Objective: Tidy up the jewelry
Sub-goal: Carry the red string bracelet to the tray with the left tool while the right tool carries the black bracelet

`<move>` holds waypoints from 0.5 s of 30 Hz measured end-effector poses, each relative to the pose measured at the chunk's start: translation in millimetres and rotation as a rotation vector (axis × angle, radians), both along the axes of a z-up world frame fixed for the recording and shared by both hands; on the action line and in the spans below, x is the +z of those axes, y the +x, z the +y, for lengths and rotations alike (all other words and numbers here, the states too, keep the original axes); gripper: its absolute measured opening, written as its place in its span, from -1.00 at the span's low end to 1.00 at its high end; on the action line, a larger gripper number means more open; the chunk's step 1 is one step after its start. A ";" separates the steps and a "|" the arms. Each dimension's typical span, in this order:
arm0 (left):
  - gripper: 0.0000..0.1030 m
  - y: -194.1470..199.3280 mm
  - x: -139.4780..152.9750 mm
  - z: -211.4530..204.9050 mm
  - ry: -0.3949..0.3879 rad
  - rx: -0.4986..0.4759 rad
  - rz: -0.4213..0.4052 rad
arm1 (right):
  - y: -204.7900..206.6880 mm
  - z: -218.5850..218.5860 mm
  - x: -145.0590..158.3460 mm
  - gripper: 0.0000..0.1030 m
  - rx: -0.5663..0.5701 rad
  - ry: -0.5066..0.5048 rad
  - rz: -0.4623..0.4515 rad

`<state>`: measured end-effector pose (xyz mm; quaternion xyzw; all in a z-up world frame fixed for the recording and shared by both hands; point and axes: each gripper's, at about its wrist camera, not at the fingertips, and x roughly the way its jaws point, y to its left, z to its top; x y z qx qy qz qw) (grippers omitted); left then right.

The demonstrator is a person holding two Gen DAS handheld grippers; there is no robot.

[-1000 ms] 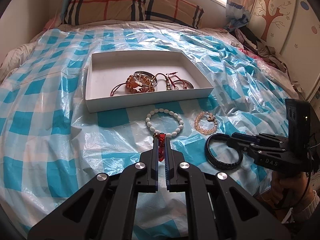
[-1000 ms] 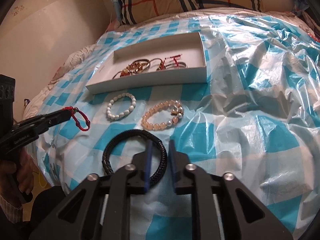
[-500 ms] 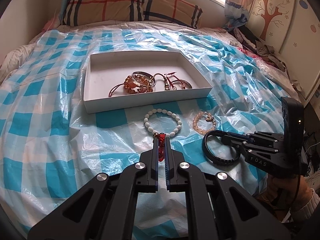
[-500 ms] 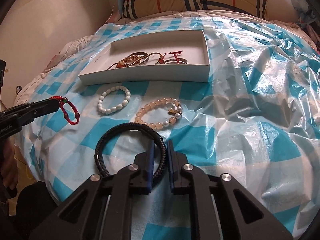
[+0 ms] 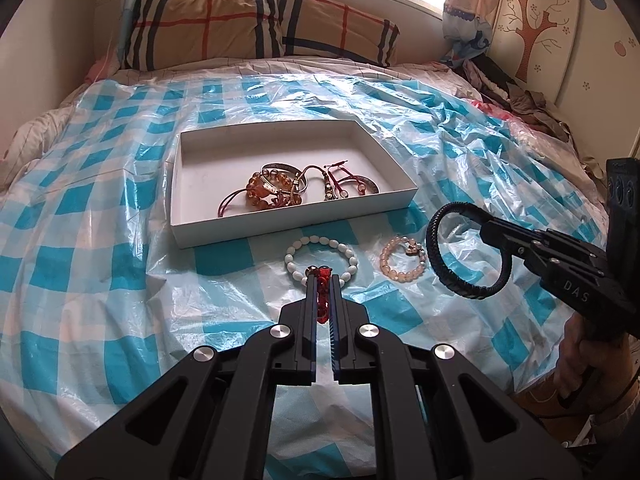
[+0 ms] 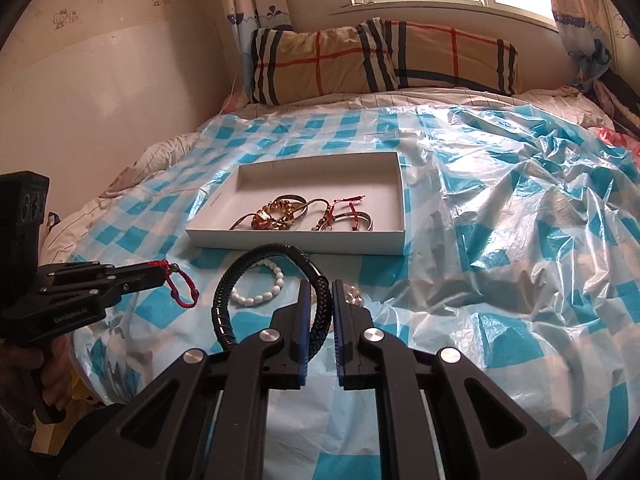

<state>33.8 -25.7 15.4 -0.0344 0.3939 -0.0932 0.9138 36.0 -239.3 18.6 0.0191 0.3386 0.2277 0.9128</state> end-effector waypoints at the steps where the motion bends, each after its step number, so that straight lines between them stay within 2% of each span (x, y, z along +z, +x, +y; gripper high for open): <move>1: -0.91 -0.3 0.6 -0.2 0.007 0.002 -0.003 | 0.0 0.4 2.1 -0.78 0.002 0.004 -0.003; 15: -0.91 6.1 11.6 -3.8 0.052 0.005 -0.057 | 9.2 6.0 16.6 -0.78 0.002 0.051 -0.047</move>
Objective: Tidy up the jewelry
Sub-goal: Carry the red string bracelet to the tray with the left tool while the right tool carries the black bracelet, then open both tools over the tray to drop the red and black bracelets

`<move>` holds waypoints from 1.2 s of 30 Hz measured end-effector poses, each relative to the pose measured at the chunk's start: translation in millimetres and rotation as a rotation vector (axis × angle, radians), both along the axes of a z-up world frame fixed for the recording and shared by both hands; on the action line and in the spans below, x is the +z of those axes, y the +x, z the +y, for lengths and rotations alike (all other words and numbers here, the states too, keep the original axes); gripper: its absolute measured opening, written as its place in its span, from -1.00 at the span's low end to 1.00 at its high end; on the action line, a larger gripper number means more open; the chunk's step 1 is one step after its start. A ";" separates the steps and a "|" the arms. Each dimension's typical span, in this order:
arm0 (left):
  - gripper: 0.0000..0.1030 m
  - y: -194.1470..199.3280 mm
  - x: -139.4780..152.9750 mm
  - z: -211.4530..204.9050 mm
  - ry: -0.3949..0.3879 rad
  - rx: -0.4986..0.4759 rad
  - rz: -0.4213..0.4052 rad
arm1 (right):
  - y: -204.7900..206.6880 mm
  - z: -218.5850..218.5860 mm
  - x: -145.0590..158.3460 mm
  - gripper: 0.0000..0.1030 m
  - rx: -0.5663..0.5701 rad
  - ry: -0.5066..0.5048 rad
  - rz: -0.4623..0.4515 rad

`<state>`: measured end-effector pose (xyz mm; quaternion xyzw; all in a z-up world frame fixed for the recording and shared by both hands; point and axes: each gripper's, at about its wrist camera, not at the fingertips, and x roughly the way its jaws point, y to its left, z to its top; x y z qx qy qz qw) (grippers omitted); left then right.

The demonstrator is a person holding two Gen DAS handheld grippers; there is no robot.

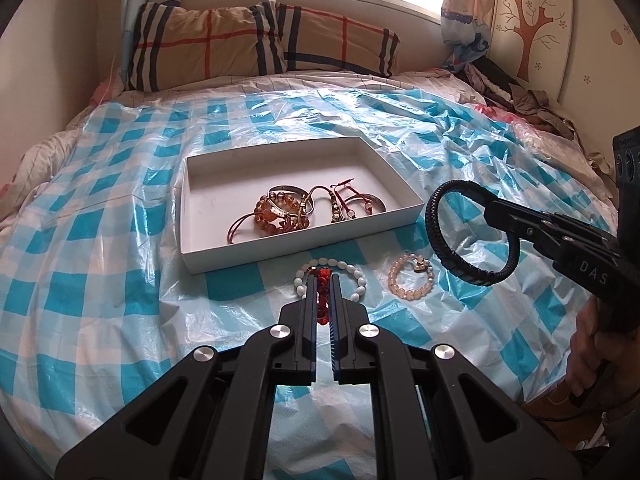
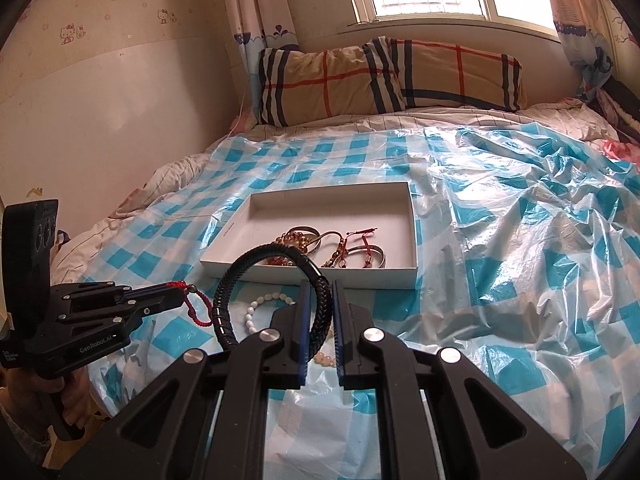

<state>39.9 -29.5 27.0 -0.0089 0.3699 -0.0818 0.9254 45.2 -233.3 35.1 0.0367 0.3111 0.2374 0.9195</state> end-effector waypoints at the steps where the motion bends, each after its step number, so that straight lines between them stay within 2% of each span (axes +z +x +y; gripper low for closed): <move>1: -0.91 1.3 1.1 -0.8 0.004 -0.001 -0.004 | 1.7 0.1 0.0 -0.78 -0.002 0.003 -0.001; 20: -0.91 34.2 7.3 -0.4 0.039 0.013 -0.054 | 40.8 7.4 -1.9 -0.78 -0.023 0.073 -0.014; 36: -0.91 73.9 19.9 9.9 0.029 0.035 -0.113 | 81.2 20.3 -5.1 -0.78 -0.019 0.088 -0.030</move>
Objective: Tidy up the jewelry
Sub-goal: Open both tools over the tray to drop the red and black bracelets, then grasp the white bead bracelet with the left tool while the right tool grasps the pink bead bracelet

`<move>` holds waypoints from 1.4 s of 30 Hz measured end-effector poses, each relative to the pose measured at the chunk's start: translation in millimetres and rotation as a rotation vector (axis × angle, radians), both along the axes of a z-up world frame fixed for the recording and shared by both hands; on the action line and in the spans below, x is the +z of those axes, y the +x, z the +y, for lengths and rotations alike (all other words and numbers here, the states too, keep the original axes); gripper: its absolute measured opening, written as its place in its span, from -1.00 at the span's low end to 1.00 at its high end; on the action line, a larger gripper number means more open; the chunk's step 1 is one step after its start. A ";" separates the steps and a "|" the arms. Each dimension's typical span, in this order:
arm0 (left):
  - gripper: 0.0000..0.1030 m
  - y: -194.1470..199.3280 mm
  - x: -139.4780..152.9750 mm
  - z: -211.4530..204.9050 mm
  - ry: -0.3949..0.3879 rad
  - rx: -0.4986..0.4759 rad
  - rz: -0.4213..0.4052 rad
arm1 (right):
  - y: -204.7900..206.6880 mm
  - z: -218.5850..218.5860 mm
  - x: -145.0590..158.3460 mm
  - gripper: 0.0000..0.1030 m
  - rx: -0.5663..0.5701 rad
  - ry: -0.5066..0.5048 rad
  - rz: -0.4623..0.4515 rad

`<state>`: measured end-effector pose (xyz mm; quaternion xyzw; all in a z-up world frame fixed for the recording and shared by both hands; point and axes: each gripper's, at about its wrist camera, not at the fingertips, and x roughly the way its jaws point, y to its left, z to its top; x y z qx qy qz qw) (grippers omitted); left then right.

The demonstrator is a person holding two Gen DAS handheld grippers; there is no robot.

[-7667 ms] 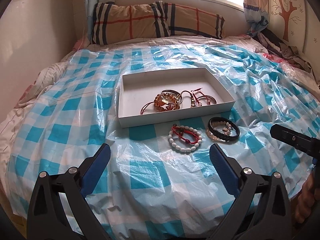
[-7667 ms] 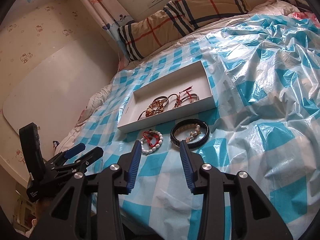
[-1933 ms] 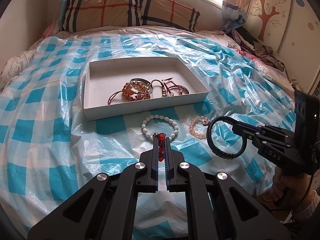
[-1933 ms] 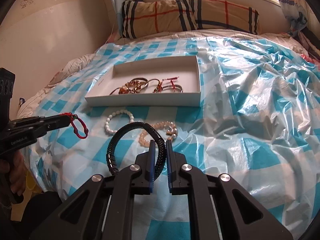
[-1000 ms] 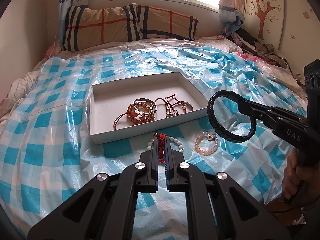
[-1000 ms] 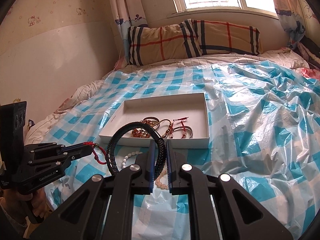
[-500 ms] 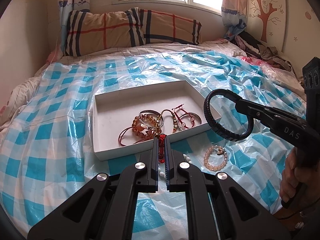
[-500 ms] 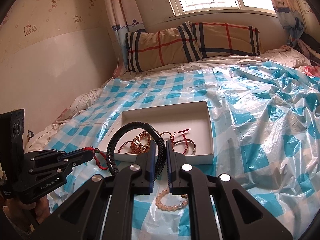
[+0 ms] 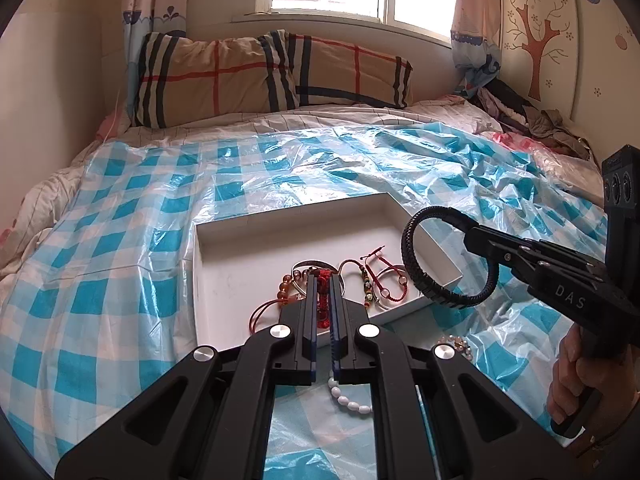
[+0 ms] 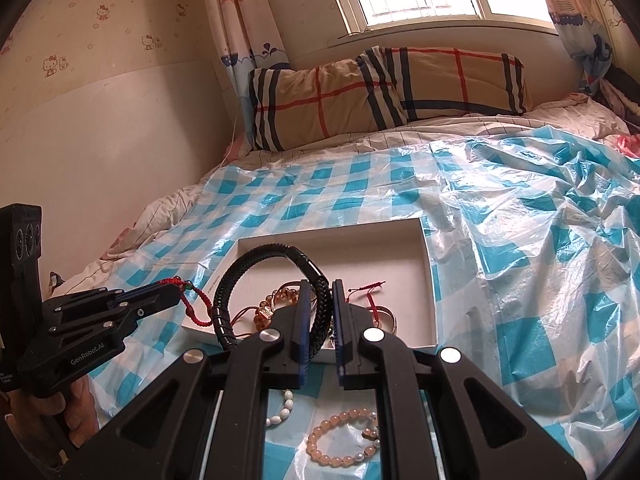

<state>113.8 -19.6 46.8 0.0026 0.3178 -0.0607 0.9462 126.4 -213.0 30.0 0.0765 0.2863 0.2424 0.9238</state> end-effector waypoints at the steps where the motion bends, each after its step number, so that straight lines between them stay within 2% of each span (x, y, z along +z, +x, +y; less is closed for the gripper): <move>1: -0.91 3.3 0.1 -0.1 -0.002 -0.001 -0.002 | 2.9 1.6 -0.8 -0.78 0.001 0.000 -0.001; 12: -0.90 38.5 -7.2 -4.0 0.001 0.001 -0.015 | 35.2 21.5 -14.0 -0.78 0.018 -0.009 0.010; 13: -0.89 44.4 -11.5 -2.7 0.006 0.014 -0.011 | 41.8 25.0 -19.7 -0.73 0.020 -0.029 0.029; 14: -0.83 52.4 -18.1 -1.5 0.015 0.022 0.008 | 49.2 27.8 -27.3 -0.59 0.010 -0.048 0.055; 15: -0.78 62.6 -27.6 0.7 0.027 0.032 0.055 | 54.5 26.7 -35.1 -0.26 -0.006 -0.048 0.077; 17: -0.75 71.7 -40.7 12.0 -0.011 0.067 0.110 | 58.4 21.5 -43.9 -0.22 -0.015 -0.031 0.116; 18: -0.75 70.4 -42.8 16.5 -0.036 0.068 0.118 | 54.6 17.3 -43.6 -0.22 -0.023 -0.027 0.110; 24: -0.45 38.5 -46.3 26.3 -0.030 0.086 0.108 | 27.2 -10.8 -42.2 -0.22 -0.049 -0.033 0.125; 27: -0.30 19.2 -47.7 27.3 -0.047 0.079 0.117 | 11.7 -20.3 -46.3 -0.10 -0.048 -0.054 0.152; 30: -0.25 7.5 -58.7 19.2 -0.065 0.027 0.164 | 1.8 -22.7 -57.8 -0.07 -0.027 -0.098 0.195; 34: -0.23 2.6 -80.1 -2.2 -0.024 -0.045 0.221 | -2.7 -21.2 -73.9 -0.07 -0.002 -0.145 0.251; 39: -0.21 10.9 -93.1 -12.3 -0.005 -0.060 0.269 | -3.6 -12.9 -82.8 -0.07 0.031 -0.188 0.263; 42: -0.04 17.6 -104.0 -18.6 0.013 -0.088 0.322 | -4.5 -0.3 -90.9 -0.07 0.070 -0.257 0.280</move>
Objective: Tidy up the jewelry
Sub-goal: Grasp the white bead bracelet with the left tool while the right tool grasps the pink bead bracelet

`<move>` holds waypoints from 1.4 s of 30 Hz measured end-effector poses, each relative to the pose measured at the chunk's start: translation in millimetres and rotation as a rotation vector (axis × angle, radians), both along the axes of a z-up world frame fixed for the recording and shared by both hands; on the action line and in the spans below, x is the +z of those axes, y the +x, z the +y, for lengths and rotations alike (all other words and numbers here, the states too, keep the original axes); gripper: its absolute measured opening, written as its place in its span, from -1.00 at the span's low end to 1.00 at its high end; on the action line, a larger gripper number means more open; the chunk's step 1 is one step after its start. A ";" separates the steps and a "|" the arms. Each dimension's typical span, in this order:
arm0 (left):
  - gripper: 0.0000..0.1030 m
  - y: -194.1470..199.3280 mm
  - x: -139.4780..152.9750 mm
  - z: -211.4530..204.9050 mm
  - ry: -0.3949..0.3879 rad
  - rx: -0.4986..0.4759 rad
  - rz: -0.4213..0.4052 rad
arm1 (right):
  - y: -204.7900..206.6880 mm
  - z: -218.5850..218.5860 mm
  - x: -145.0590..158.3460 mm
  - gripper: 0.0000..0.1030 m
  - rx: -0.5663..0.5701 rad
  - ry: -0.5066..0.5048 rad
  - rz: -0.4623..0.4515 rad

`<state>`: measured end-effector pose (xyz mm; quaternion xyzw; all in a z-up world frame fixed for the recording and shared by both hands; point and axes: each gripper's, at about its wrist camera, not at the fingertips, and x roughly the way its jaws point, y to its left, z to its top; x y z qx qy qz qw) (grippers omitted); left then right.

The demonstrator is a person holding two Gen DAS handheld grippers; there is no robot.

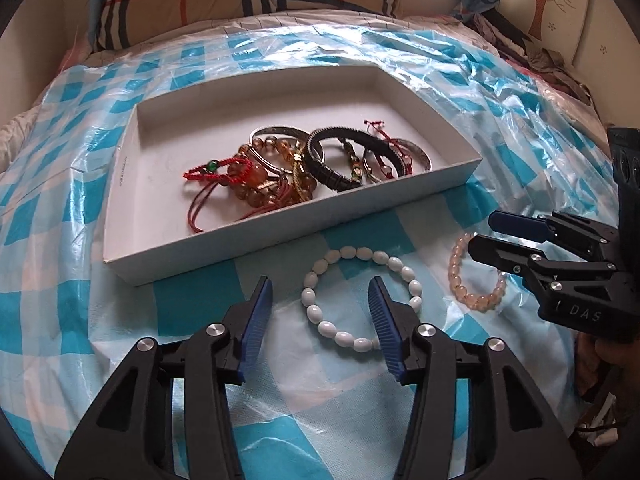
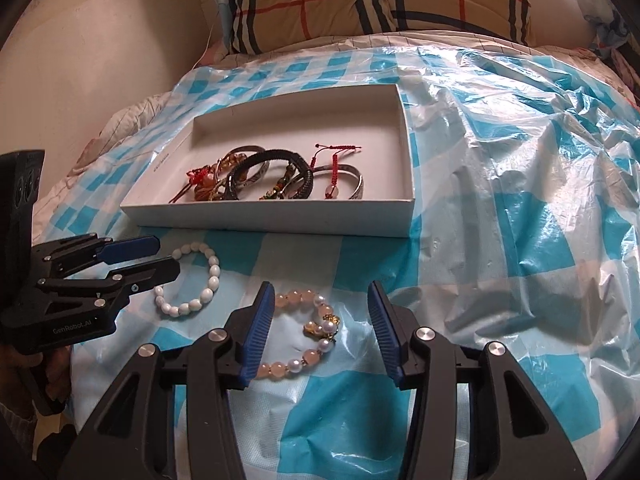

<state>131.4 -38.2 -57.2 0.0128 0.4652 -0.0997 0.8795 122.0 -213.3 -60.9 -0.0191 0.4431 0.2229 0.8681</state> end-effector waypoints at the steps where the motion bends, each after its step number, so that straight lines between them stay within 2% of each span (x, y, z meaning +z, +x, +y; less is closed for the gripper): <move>1: -0.02 0.9 -3.5 -2.8 0.015 -0.007 0.008 | 0.8 4.7 -4.9 -0.07 0.020 -0.025 0.023; 3: -0.04 0.4 -5.2 -7.3 0.035 -0.023 0.002 | -0.4 8.6 -6.0 -0.12 0.032 -0.043 0.016; 5: -0.73 -1.8 -5.0 -10.5 0.042 -0.042 0.001 | -4.6 9.0 -5.1 -0.46 0.039 -0.042 0.011; 6: -0.84 -3.7 -4.6 -11.6 0.041 -0.050 0.004 | -7.0 7.6 -5.1 -0.65 0.040 -0.026 0.017; 7: -0.87 -6.3 -3.3 -11.4 0.034 -0.055 0.005 | -9.5 5.4 -4.2 -0.69 0.039 -0.010 0.020; 11: -0.87 -22.3 2.1 -1.2 -0.056 -0.063 0.029 | -18.3 -5.9 -1.5 -0.72 0.037 0.056 0.036; 15: -0.80 -20.7 0.9 3.7 -0.050 -0.055 0.045 | -10.9 -8.6 -8.1 -0.68 0.029 0.090 0.089; 16: -0.58 -17.8 0.4 4.2 -0.042 -0.043 0.042 | -10.2 -7.0 -9.0 -0.67 0.031 0.085 0.090; 17: -0.28 -15.5 -0.4 4.5 -0.045 -0.034 0.037 | -10.4 -5.1 -9.1 -0.66 0.033 0.073 0.085; 19: -0.20 -12.7 -5.8 -0.9 -0.023 -0.035 0.033 | -13.2 -2.4 -8.5 -0.66 0.037 0.054 0.067; 20: -0.24 -13.2 -7.9 -5.6 0.011 -0.041 0.023 | -14.5 -2.5 -8.2 -0.67 0.038 0.057 0.064; 21: -0.36 -15.0 -7.7 -10.1 0.027 -0.056 0.015 | -15.3 -3.5 -7.6 -0.70 0.035 0.067 0.065; 22: -0.74 -16.4 -6.5 -12.1 0.014 -0.070 0.022 | -16.0 -5.7 -6.6 -0.76 0.028 0.086 0.069; 23: -0.87 -17.8 -4.8 -12.5 0.004 -0.072 0.028 | -17.4 -8.6 -5.2 -0.77 0.021 0.110 0.073; 27: -0.87 -34.4 8.6 -10.6 -0.004 -0.047 -0.003 | -31.4 -23.2 10.9 -0.78 -0.008 0.257 0.054; 34: -0.87 -77.8 55.2 -1.2 -0.037 0.050 -0.117 | -70.1 -45.6 56.2 -0.83 -0.045 0.427 -0.040; 37: -0.87 -96.9 73.4 -3.3 -0.035 0.058 -0.155 | -84.9 -45.7 72.4 -0.83 -0.031 0.436 -0.061; 42: -0.87 -121.2 93.7 -0.8 -0.040 0.068 -0.186 | -94.0 -47.3 80.8 -0.80 -0.050 0.360 -0.072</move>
